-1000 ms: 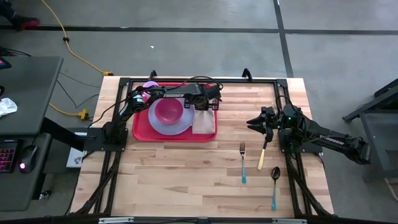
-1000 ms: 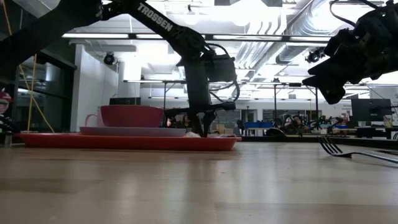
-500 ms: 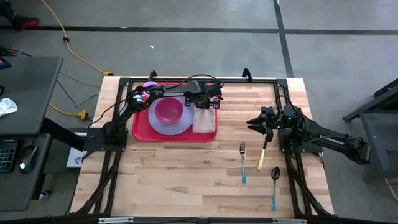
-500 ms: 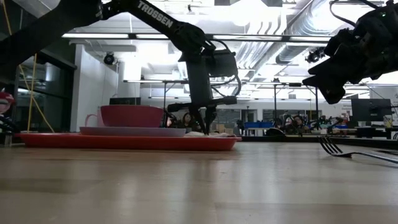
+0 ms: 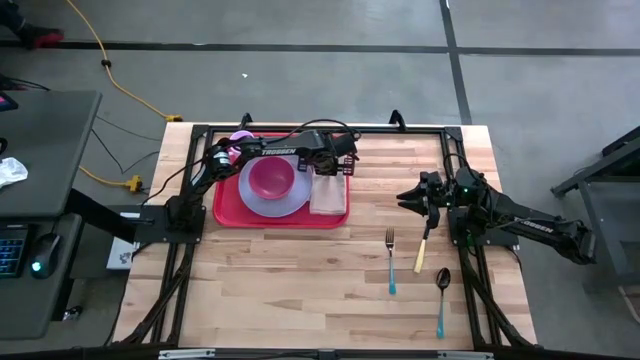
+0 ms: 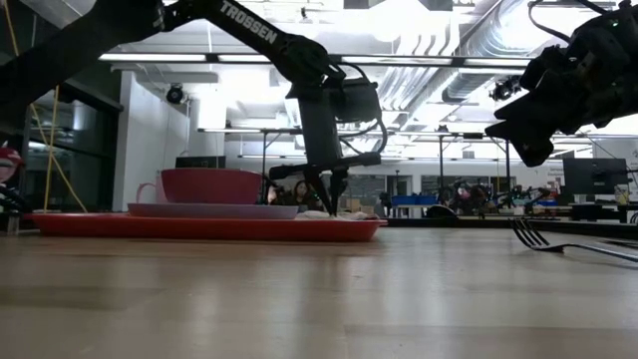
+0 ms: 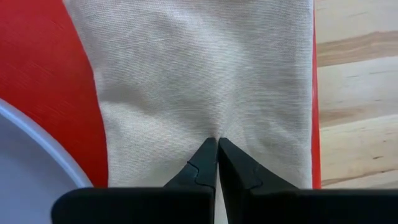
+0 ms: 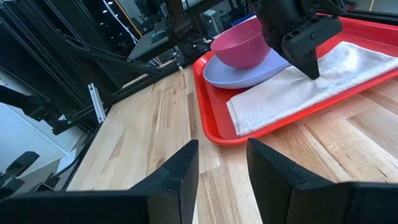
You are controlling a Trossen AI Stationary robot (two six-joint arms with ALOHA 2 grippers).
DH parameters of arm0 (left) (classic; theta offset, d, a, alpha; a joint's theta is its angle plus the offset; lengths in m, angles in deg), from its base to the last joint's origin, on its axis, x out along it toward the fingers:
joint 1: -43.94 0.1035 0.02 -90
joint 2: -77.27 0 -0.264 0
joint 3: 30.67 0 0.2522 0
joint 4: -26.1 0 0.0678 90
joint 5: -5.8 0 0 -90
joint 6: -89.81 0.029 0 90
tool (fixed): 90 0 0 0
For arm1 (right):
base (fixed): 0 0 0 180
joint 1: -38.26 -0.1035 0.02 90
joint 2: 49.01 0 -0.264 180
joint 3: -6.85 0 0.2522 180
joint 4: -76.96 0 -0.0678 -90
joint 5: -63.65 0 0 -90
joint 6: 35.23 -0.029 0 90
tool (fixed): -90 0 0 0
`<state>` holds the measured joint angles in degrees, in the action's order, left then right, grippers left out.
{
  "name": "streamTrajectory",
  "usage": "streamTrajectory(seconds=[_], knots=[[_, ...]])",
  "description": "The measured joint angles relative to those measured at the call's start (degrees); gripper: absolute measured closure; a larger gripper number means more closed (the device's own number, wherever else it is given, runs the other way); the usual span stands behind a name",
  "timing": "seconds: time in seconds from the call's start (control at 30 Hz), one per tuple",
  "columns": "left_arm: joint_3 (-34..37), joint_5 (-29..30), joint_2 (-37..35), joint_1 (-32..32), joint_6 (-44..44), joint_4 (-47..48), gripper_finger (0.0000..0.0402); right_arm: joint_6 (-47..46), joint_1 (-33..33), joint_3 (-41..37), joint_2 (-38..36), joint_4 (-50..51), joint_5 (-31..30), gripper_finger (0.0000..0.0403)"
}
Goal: Set up tray
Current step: Put the brown napkin beside the blue plate on the red tray
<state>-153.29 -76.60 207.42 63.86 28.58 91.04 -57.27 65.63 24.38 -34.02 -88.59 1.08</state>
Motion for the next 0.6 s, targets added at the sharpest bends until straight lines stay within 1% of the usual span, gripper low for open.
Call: streamTrajectory(seconds=[0.4, 0.6], knots=[[0.0, -0.8, 0.0, 0.8, 1.0, -0.3, 0.0355, -0.4, 0.0, 0.0, 0.0, 0.5, 0.4, 0.0289], [0.1, -0.6, -0.1, 1.1, 0.8, 0.1, 0.0319, -0.4, 0.0, 0.0, 0.0, 0.8, 0.4, 0.0289]])
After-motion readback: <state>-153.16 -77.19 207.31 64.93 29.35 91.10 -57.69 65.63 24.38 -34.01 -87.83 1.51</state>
